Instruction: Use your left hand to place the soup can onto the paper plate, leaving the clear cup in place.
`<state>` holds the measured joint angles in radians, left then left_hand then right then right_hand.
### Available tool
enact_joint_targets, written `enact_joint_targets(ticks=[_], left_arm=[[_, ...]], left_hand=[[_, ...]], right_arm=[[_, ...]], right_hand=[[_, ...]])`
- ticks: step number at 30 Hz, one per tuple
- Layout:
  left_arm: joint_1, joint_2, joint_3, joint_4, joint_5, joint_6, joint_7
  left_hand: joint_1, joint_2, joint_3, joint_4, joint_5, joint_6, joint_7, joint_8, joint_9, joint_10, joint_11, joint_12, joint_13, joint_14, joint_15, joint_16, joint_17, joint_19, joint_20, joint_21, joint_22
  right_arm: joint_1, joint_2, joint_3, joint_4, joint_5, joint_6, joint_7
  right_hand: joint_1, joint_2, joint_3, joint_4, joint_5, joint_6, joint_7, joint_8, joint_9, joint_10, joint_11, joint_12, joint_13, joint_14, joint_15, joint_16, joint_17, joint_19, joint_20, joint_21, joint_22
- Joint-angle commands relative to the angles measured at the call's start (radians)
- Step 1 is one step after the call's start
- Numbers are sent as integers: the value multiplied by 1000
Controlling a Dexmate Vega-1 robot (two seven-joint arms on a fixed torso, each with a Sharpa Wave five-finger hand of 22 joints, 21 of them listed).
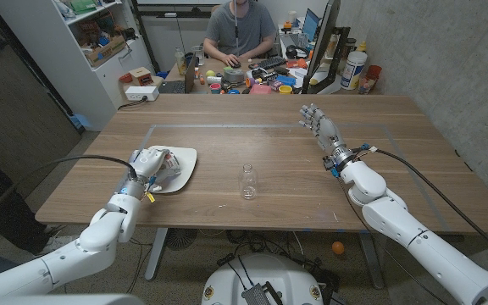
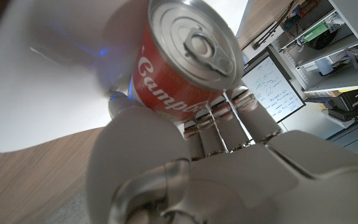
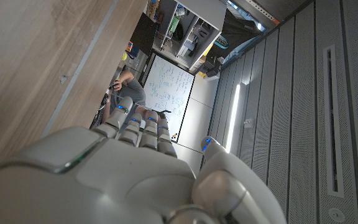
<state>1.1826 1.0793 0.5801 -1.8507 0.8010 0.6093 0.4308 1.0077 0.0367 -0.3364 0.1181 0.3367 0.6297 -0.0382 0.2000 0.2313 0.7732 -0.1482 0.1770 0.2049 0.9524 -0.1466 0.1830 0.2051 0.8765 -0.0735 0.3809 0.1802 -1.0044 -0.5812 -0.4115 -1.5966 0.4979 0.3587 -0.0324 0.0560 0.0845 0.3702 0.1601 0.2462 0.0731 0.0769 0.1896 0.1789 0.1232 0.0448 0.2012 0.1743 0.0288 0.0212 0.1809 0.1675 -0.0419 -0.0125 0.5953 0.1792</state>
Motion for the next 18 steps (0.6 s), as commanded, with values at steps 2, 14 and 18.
enact_joint_targets(ticks=[2,14,18], left_arm=[[-8,78,6,-90,-18,34,-226],[-21,155,-41,-182,-109,31,-431],[-2,172,-81,-199,-172,25,-417]], left_hand=[[-158,0,2,42,8,-155,-23,-8,-7,-172,-4,-6,7,-234,-41,-1,6,-175,110,-100,8],[-411,27,-1,53,15,-530,35,-12,-3,-558,130,4,15,-668,118,0,18,-559,268,-200,18],[-496,37,-5,56,13,-600,32,-12,-1,-628,161,7,16,-742,158,0,21,-633,285,-196,20]], right_arm=[[-11,-3,6,-9,1,4,-6],[-12,1,3,-12,0,-5,-13],[-10,0,1,-7,-4,0,-8]], right_hand=[[-6,55,4,-1,1,3,3,-1,3,4,-4,-3,3,7,1,-1,3,5,-2,-4,2],[-6,55,4,-1,1,1,3,-2,3,4,-4,-3,3,7,2,-1,3,6,-2,-7,2],[-6,55,4,-1,1,0,4,-2,3,4,-3,-3,3,7,2,-2,3,7,-2,-8,2]])
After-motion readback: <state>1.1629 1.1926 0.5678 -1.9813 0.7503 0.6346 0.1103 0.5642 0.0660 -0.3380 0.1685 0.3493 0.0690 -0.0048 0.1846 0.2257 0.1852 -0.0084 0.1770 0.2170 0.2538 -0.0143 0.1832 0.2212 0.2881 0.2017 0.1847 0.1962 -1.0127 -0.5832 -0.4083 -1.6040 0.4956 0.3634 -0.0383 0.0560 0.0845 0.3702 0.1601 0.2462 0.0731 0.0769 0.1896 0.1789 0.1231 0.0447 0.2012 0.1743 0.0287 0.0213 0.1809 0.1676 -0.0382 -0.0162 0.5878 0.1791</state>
